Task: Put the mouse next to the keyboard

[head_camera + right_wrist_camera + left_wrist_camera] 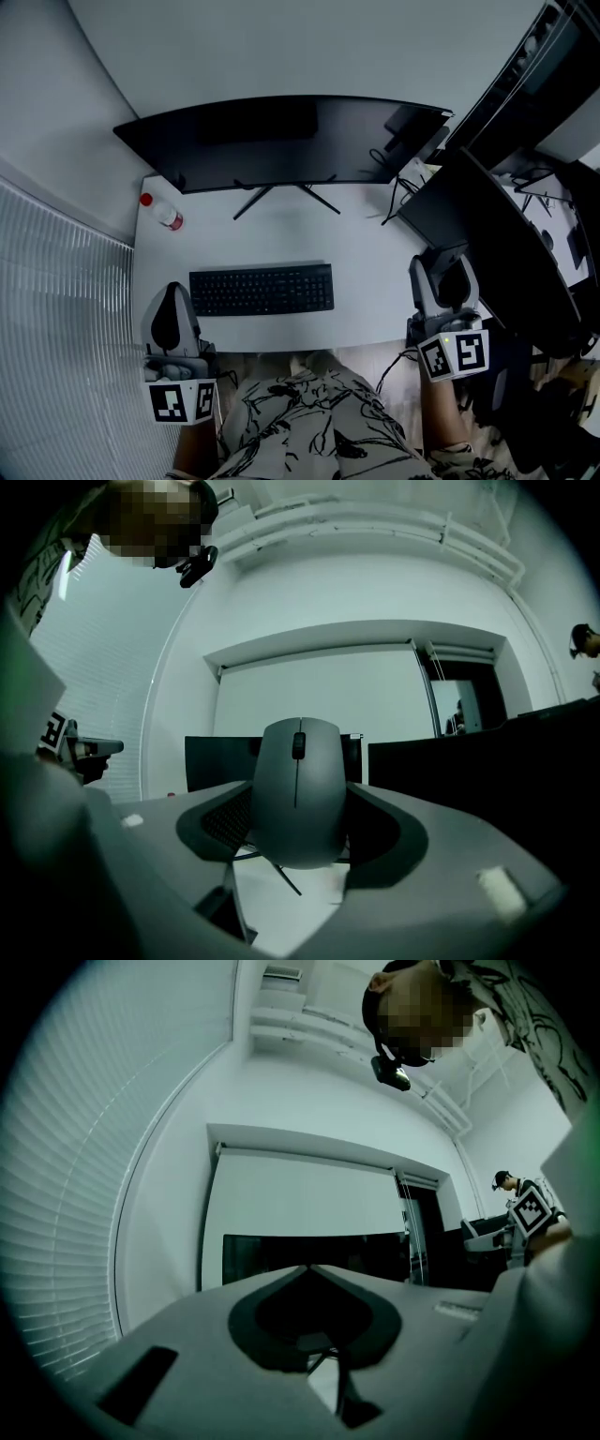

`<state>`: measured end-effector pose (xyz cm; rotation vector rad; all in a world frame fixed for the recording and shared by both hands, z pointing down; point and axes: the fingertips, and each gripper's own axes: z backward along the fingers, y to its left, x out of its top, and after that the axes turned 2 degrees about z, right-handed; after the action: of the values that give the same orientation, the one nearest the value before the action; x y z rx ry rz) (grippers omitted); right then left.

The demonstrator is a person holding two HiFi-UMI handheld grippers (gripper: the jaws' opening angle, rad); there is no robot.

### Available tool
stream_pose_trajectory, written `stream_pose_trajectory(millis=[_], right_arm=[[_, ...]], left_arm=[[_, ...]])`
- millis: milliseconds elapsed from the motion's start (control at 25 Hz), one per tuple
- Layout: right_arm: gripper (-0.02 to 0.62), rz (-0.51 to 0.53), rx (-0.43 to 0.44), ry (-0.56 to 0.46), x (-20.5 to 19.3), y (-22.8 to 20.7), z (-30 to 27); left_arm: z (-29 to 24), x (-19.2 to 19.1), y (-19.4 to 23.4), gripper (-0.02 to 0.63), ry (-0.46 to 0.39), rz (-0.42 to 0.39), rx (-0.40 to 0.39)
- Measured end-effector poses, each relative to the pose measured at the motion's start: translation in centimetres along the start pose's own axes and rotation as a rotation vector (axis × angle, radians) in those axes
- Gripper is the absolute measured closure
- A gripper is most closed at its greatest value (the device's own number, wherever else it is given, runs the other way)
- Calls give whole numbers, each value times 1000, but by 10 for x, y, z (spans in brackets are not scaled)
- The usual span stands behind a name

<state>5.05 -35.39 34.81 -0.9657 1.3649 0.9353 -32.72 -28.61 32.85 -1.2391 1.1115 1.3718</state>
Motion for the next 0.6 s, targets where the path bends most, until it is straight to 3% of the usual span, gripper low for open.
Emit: stream_pose_trajectory(millis=[200, 600], right_arm=[[293, -2, 3, 97, -42, 7, -14], [293, -8, 2, 390, -189, 22, -24]], left_arm=[[-5, -12, 3, 606, 32, 5, -10], [-10, -35, -4, 604, 103, -2, -52]])
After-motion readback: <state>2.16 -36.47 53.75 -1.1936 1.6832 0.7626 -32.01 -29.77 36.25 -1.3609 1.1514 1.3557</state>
